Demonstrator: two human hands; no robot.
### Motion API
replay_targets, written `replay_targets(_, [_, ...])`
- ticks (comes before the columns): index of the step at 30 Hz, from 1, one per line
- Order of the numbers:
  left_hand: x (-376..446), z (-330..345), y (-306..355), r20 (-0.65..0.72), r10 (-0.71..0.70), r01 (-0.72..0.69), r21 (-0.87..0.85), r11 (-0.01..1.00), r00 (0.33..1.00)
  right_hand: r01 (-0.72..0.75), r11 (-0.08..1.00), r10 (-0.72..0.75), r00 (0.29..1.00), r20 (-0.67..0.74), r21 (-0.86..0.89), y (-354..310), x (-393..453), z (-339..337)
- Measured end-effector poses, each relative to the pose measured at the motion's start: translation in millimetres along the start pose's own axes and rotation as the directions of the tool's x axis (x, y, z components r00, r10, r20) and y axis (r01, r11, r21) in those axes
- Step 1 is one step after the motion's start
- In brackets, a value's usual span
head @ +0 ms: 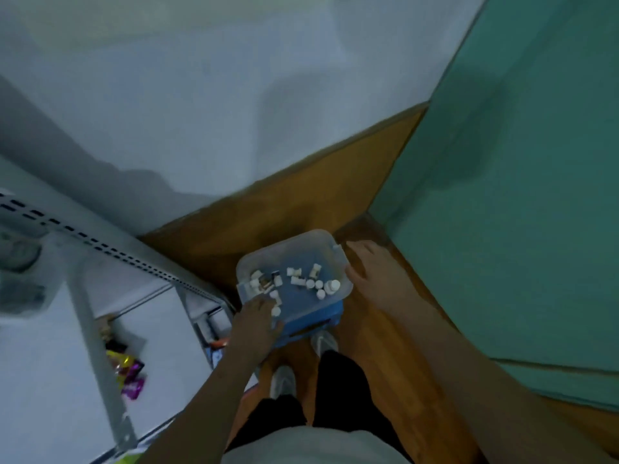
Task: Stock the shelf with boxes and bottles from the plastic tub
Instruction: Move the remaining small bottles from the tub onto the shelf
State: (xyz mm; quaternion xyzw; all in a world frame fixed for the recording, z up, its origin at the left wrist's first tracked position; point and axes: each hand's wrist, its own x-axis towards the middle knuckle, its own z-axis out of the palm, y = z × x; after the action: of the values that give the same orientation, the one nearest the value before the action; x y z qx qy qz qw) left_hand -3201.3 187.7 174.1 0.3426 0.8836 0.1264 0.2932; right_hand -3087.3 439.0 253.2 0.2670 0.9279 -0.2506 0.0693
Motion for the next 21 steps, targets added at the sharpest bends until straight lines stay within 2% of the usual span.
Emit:
replay_targets(4, [14.6,25.8,-21.0,-0.031,-0.190,0.188,-0.063,0.980,0.981,0.058,0.998,-0.052,0.961,0.273,-0.014,28.7,59.0,36.4])
replay_targets(9, [43.7,62.7,-30.5,-0.049,-0.346,0.336,-0.147,0.930,0.937,0.141,0.987,-0.085,0.872,0.481,-0.081,66.2,114.5,98.7])
replay_targets(15, [93.1,100.3,-30.3,0.020,-0.463,0.454,-0.239,0.858,0.886,0.135,0.985,-0.046,0.801,0.597,-0.105,108.9,147.2,174.3])
replay_targets(21, [146.4,139.5,-59.2,0.047,-0.500,0.496,-0.228,0.838,0.865,0.155,0.976,-0.039,0.814,0.580,-0.151,126.8,169.8,226.3])
